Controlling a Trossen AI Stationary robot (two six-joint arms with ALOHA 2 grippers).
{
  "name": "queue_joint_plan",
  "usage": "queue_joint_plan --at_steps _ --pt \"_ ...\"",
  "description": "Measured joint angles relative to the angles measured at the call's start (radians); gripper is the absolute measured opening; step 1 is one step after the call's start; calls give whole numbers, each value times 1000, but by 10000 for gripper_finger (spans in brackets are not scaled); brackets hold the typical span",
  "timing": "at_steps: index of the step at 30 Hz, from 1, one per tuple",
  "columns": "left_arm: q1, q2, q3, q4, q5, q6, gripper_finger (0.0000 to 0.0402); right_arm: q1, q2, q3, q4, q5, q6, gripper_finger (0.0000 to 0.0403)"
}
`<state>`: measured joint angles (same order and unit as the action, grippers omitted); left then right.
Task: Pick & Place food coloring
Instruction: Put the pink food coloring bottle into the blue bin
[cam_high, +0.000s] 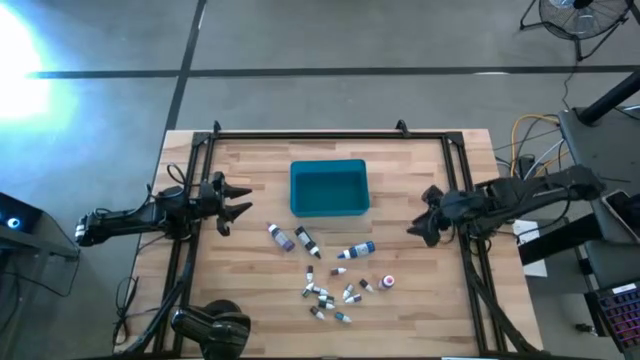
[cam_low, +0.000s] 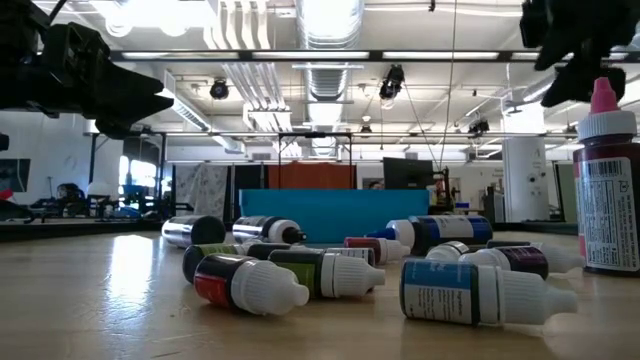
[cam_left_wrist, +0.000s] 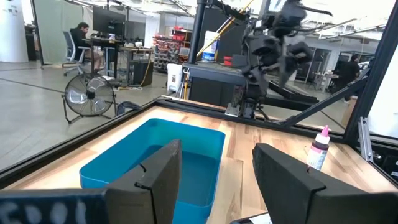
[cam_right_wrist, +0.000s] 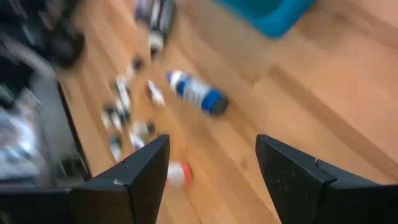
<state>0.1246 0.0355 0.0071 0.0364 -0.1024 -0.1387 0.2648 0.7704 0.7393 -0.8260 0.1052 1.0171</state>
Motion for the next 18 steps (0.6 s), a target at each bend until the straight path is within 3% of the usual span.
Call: queue_joint_plan --at_steps 4,11,18 --pt "0 0 0 0 0 0 176 161 154 77 -51 38 -24 233" --pt "0 0 0 0 0 0 176 392 404 200 -172 261 -8 233" --pt "0 0 0 0 0 0 176 479 577 311 -207 257 -148 233"
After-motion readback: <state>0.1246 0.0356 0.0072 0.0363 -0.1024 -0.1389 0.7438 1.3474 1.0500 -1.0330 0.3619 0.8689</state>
